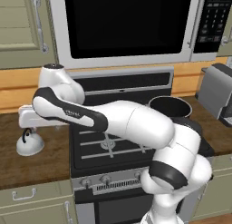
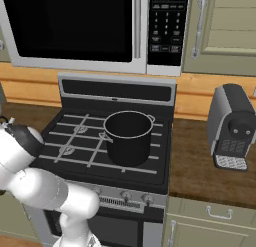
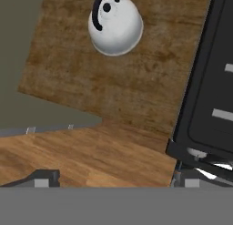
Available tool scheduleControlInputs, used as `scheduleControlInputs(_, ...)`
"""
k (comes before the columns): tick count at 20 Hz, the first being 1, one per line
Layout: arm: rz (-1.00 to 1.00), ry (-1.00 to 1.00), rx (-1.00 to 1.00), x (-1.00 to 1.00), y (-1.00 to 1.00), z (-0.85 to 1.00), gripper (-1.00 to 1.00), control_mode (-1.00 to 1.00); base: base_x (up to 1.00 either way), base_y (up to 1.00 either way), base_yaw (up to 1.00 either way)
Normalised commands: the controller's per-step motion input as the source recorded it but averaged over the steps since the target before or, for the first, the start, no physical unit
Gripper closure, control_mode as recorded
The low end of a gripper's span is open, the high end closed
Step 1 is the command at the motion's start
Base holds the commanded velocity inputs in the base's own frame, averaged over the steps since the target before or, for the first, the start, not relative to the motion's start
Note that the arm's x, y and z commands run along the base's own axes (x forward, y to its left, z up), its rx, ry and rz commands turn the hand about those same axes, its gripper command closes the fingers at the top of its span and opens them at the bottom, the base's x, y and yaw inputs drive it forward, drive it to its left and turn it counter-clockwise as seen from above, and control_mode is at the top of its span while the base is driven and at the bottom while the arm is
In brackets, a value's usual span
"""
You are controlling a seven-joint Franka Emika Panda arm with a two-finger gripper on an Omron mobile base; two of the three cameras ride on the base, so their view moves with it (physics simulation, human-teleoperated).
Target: Pick the kettle from the counter and place it on a stove burner. Then turn the burner on.
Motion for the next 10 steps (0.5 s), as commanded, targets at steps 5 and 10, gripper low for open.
scheduleControlInputs(5,-0.07,0.10,-0.11,0.01,0.11,-0.16,-1.00,-1.00,0.00,0.00,0.00)
scheduleControlInputs(10,-0.15,0.00,-0.10,0.23,0.18,-0.17,-1.00,-1.00,0.00,0.00,0.00)
